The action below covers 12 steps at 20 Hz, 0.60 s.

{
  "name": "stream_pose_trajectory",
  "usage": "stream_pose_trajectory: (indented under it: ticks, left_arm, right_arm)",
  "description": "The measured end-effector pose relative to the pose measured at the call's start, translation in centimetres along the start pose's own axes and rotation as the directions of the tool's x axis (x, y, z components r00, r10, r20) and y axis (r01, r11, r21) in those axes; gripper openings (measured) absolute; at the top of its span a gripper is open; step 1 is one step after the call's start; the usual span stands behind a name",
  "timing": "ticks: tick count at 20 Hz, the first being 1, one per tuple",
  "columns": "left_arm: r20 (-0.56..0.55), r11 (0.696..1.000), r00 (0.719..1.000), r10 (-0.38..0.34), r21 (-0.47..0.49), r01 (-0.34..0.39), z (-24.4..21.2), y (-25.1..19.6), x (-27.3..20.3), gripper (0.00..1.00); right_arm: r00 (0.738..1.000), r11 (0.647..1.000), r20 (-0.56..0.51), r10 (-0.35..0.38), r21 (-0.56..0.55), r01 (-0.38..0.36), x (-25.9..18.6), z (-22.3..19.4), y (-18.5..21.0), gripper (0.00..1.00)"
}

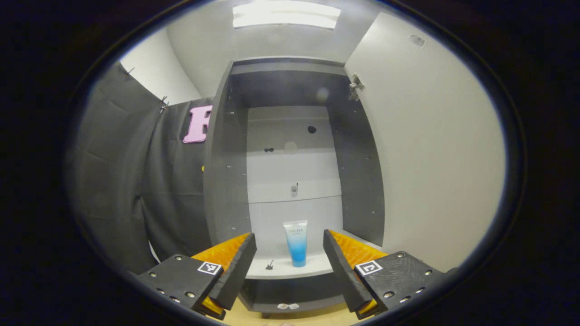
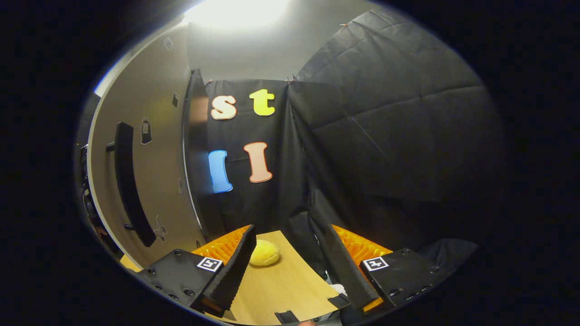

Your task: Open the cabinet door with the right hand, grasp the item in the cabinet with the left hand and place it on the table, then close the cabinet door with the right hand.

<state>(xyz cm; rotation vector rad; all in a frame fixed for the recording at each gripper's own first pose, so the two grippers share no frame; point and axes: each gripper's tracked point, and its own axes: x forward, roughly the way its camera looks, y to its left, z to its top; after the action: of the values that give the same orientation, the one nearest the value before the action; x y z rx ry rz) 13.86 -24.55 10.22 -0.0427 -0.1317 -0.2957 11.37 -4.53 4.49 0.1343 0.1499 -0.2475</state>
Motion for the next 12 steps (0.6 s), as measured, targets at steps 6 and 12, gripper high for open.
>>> stream_pose_trajectory:
  ticks: [6, 12]
  left_arm:
    - [-0.042, 0.999, 0.998, -0.043, -0.017, 0.042, -1.1, -1.7, 5.5, 0.91]
    - [-0.12, 0.998, 0.991, -0.053, -0.032, 0.049, -5.7, -1.9, 11.4, 0.92]
  right_arm:
    - [0.993, 0.992, -0.034, -0.109, 0.06, 0.111, 0.8, -1.1, -1.4, 0.98]
    - [0.982, 0.983, -0.049, -0.18, 0.04, 0.182, 1.2, -2.1, -2.4, 0.98]
